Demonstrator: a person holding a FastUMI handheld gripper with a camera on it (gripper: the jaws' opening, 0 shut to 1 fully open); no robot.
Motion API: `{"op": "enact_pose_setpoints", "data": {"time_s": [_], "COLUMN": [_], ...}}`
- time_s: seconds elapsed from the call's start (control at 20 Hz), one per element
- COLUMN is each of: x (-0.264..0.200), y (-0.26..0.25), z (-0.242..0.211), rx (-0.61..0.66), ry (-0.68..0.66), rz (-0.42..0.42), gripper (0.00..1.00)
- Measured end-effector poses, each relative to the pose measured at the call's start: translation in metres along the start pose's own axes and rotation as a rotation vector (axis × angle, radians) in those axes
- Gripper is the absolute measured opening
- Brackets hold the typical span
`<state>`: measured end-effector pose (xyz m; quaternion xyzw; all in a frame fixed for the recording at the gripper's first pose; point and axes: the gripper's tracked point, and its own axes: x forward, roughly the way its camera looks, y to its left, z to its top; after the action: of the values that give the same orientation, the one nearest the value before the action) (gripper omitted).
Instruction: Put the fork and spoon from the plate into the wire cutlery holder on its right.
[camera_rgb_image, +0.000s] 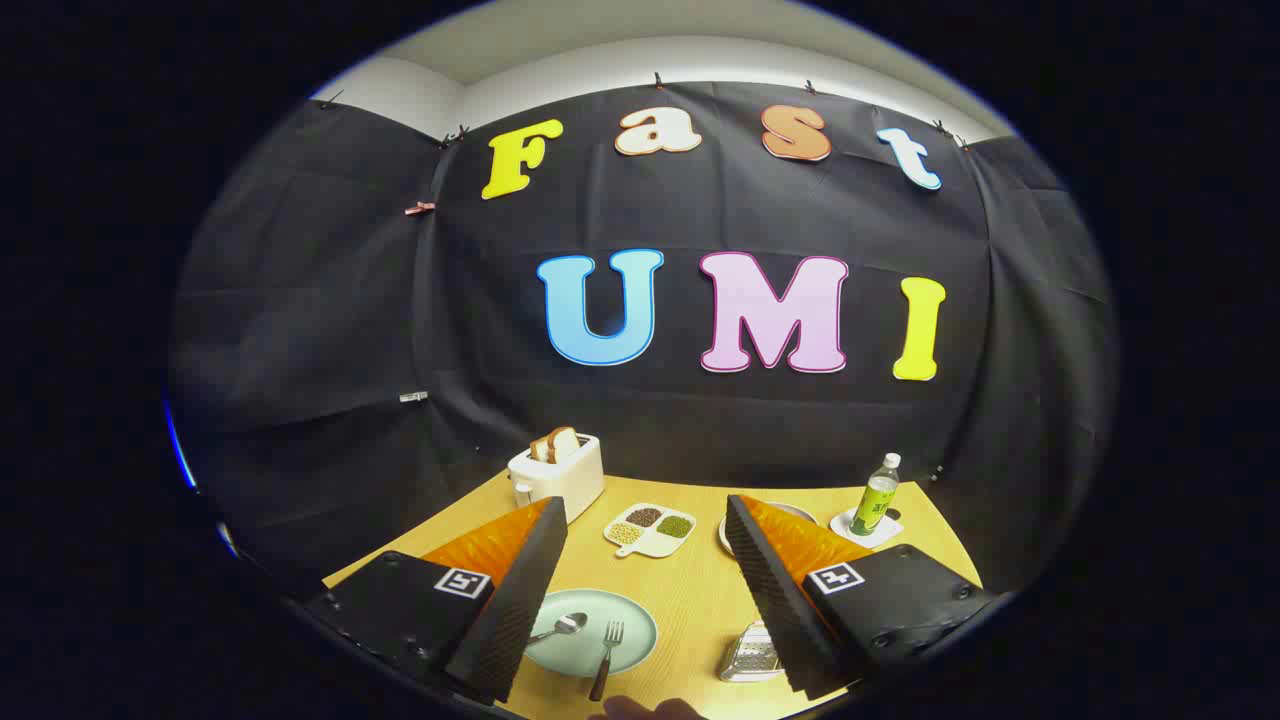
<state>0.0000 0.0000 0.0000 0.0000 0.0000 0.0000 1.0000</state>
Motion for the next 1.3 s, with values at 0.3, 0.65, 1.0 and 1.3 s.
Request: {"op": "enact_pose_setpoints", "data": {"time_s": [0.3, 0.65, 1.0, 1.3], "x": [0.0, -0.002, 0.001, 0.018], "y": [0.006, 0.009, 0.0, 0.011], "z": [-0.011, -0.02, -0.018, -0.055], "rx": [0.02, 0.024, -0.022, -0.033], "ry": [0.022, 0.019, -0.001, 0.114], "rz": [-0.029, -0.079, -0.135, -0.084], "gripper": [0.99, 0.99, 0.99, 0.99]}}
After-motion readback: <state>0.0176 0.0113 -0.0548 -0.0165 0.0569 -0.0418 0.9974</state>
